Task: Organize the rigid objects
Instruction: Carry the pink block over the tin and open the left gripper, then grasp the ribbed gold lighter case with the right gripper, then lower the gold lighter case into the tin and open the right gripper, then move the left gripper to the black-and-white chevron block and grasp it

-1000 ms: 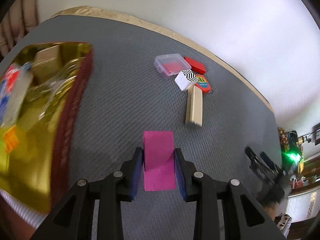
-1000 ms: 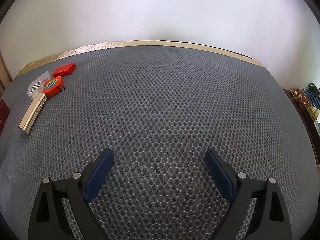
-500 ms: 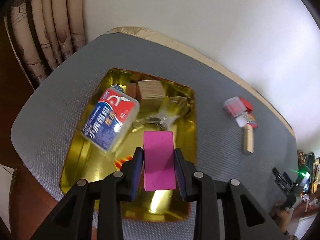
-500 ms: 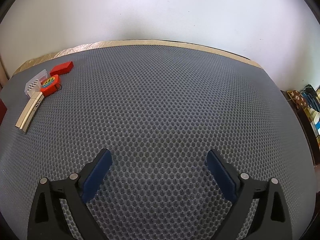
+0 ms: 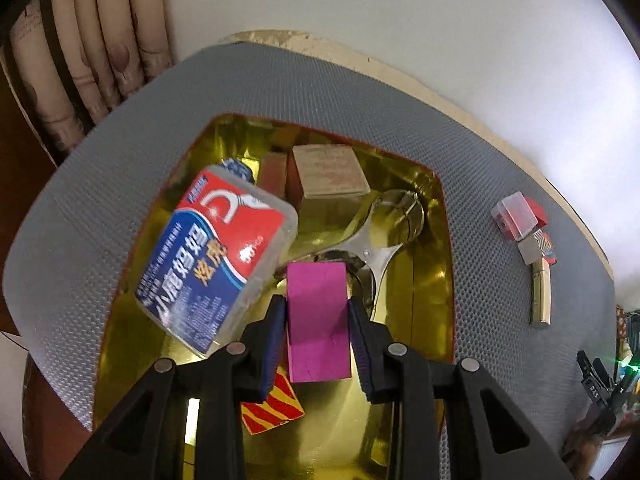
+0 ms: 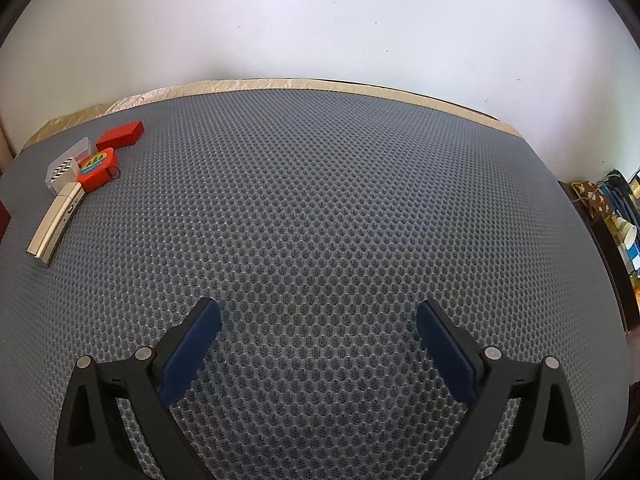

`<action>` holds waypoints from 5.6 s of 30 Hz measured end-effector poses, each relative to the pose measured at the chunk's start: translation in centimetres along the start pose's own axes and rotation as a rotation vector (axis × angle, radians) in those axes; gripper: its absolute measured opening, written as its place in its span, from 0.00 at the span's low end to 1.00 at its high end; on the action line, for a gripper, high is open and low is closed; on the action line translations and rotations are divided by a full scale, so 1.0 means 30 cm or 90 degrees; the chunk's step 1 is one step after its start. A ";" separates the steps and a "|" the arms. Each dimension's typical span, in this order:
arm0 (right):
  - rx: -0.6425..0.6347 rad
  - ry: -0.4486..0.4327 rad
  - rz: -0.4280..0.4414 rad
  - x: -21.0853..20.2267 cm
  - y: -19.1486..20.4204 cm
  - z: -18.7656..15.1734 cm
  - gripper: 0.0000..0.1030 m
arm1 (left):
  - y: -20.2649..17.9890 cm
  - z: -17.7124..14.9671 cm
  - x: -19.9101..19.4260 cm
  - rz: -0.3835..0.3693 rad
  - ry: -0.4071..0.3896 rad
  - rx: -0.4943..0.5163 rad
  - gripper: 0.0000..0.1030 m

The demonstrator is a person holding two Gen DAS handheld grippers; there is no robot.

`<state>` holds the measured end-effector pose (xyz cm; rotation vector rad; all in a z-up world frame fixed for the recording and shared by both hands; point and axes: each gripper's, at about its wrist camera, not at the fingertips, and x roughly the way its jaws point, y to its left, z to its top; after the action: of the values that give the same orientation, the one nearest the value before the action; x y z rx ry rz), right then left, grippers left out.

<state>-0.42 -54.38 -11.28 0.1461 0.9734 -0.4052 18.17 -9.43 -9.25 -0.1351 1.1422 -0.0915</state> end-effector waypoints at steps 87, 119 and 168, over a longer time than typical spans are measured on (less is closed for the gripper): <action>0.046 0.317 0.511 -0.216 1.078 0.150 0.29 | 0.301 -0.343 -0.336 0.016 -0.163 -0.178 0.55; 0.034 -0.010 -0.028 0.005 0.019 0.047 0.79 | -0.302 -0.209 -0.240 -0.116 -0.068 0.086 0.55; 0.011 -0.017 0.125 0.005 -0.012 0.024 0.80 | -0.662 -0.036 0.176 -0.144 0.093 -0.088 0.32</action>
<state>0.06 -54.97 -10.98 0.2490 0.9194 -0.2339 19.28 -29.86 -11.38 -0.3853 1.2764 -0.2263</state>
